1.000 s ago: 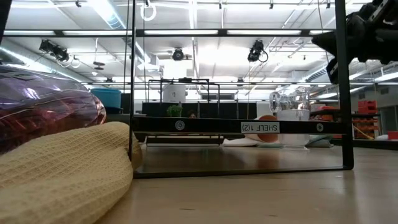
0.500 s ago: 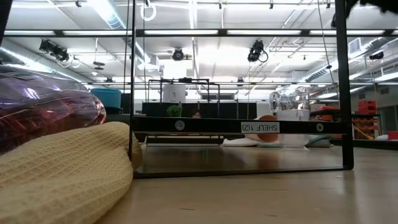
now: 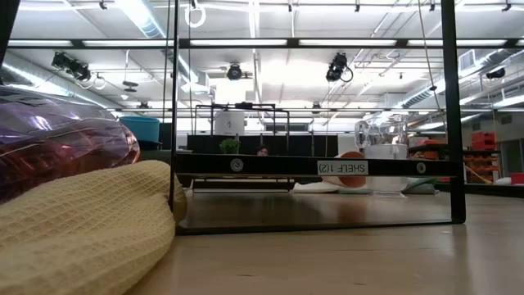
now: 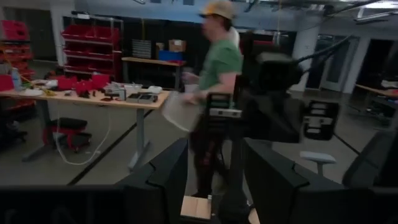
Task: Stack small to large cups/mugs on shelf
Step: Put the black cup on the shelf
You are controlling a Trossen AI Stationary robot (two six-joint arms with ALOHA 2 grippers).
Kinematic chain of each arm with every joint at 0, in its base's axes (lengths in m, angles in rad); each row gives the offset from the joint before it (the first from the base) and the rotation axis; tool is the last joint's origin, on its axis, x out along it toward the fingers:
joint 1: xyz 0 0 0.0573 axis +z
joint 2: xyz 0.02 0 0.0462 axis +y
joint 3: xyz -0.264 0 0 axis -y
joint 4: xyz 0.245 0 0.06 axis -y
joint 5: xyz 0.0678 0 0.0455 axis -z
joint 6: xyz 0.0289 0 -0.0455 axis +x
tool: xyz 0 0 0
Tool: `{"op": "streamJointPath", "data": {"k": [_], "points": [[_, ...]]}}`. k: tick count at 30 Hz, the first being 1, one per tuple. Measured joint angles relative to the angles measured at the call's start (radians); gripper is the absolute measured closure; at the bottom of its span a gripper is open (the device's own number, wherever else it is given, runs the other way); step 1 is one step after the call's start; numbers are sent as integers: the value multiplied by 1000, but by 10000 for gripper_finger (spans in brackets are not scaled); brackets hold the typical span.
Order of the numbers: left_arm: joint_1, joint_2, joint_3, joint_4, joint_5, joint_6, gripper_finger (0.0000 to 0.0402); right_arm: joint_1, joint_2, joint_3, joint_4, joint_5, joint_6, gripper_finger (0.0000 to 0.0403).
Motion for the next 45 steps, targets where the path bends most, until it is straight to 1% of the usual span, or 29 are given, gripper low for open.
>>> {"op": "streamJointPath", "data": {"k": [2, 4, 7, 11, 15, 17, 22, 25, 27, 30, 32, 37, 45], "points": [[40, -1, 10, 7, 49, 5, 244, 0, 79, 93, -16, -47, -11, 365], [78, -3, 11, 1, 62, 21, 244, 0, 145, 171, -18, -80, -10, 368], [139, -11, 10, -75, 72, 59, 247, 0, 220, 263, -13, -91, -10, 371], [221, -19, 10, -246, 81, 122, 247, 0, 294, 331, -15, -87, -9, 370], [279, -19, 10, -419, 89, 188, 245, -8, 343, 348, -12, -37, -8, 372], [308, -19, 10, -489, 66, 187, 249, -21, 362, 349, -12, -13, 4, 374], [367, -19, 10, -670, -81, 187, 265, -64, 400, 349, -8, 34, 66, 376], [392, -19, 10, -740, -83, 198, 271, -92, 416, 349, -7, 42, 100, 376], [393, -19, 10, -778, -46, 238, 273, -109, 426, 349, -8, 42, 111, 376], [380, -19, 10, -827, 44, 309, 272, -131, 434, 349, -8, 42, 126, 376], [363, -19, 10, -851, 70, 340, 269, -145, 433, 349, -8, 42, 126, 376], [315, -19, 10, -861, 74, 374, 262, -182, 420, 349, -7, 42, 81, 375], [262, -18, 9, -865, 72, 367, 253, -215, 398, 349, -9, 42, 40, 375]]}}
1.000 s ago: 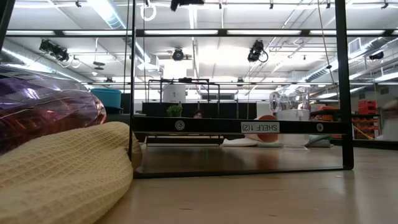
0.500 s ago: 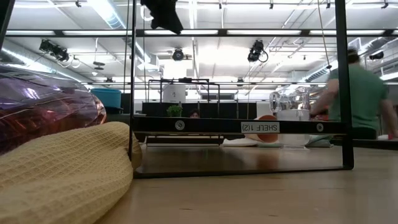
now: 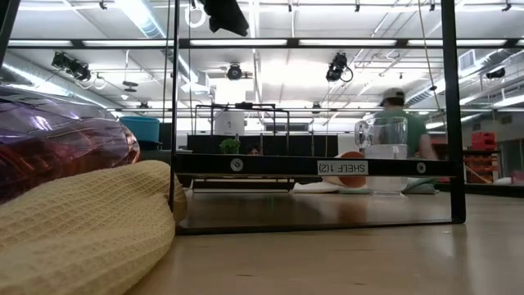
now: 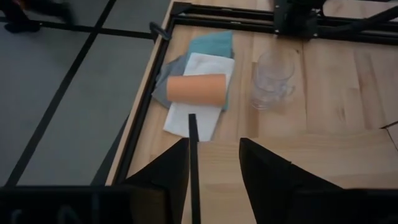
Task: Stack small to large cups/mugs on shelf
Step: Put the black cup on the shelf
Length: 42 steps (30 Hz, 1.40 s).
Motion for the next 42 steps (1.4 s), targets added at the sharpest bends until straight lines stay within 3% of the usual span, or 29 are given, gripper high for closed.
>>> {"op": "streamJointPath", "data": {"k": [15, 31, 36, 42], "points": [[-5, 0, -1, 17, -2, -1, 267, -67, -2, 0, -177, -45, -5, 377], [-4, 2, -1, 74, -2, -27, 264, -68, -1, 0, -270, -47, -101, 379], [-5, 2, -1, -79, -59, -43, 261, -68, -1, 0, -307, -47, -101, 379], [-10, 2, -1, -339, -210, -44, 213, -68, -1, 0, -314, -52, -112, 379]]}}
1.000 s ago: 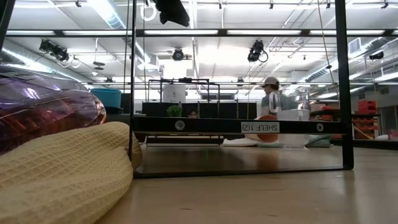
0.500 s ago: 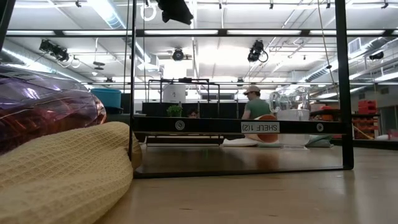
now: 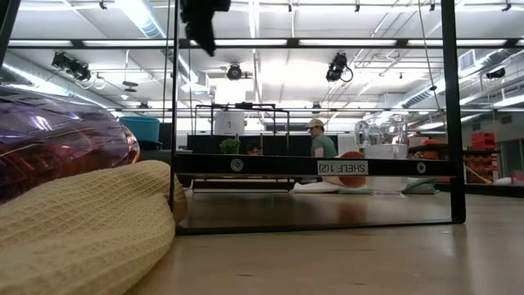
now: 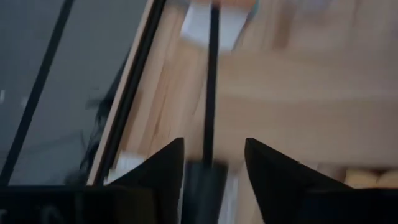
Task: Stack small to large cups/mugs on shelf
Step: Put the black cup on the shelf
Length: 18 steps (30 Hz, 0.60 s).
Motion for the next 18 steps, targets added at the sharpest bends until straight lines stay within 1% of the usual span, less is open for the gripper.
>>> {"op": "streamJointPath", "data": {"k": [3, 6, 8, 11, 14, 18], "points": [[6, 0, 0, -78, -42, -60, 178, 0, 0, 0, 0, -2, -8, 379], [8, 0, 0, -105, -70, -60, 148, 0, 0, 0, 0, -2, -8, 379], [7, 0, 0, -104, -110, -47, 134, 0, 0, 0, 0, -2, -8, 379], [7, 0, 0, -105, -149, -36, 126, 0, 0, 0, 0, -2, -7, 379], [7, 0, 0, -110, -155, -43, 127, 0, 1, 0, 1, -2, -7, 379], [0, 0, 0, -100, -152, 47, 137, -3, 8, -1, 2, -2, -7, 379]]}}
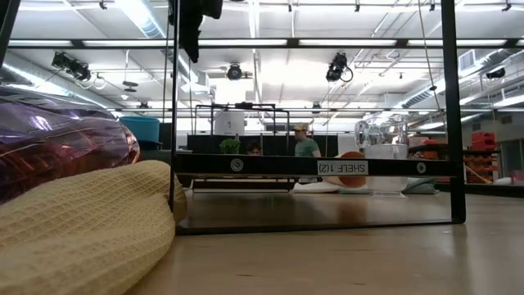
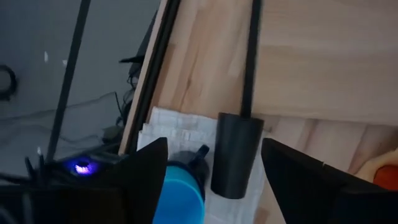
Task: Stack small to large cups/mugs on shelf
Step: Put the black cup on the shelf
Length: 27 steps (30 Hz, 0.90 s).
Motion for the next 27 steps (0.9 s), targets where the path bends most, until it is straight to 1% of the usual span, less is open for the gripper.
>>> {"op": "streamJointPath", "data": {"k": [4, 9, 12, 16, 20, 25, 27], "points": [[0, 0, 0, 35, 1, -12, 145, -2, 8, 0, 1, 0, 14, 379], [0, 0, 0, 21, 0, -30, 153, -2, 12, 0, -2, 0, 14, 379], [10, 0, 0, 16, -1, -59, 152, -2, 14, 0, -23, 0, 14, 379], [32, 0, -1, -44, -5, -91, 132, -3, 14, 0, -44, 0, 3, 379], [46, -2, -44, -72, -4, -123, 104, -8, 14, 0, -46, 0, 0, 379], [53, -6, -154, -74, 48, -129, 71, -12, 14, 0, -46, 0, -3, 379], [54, -10, -205, -71, 110, -110, 63, -15, 14, 0, -46, 0, -3, 379]]}}
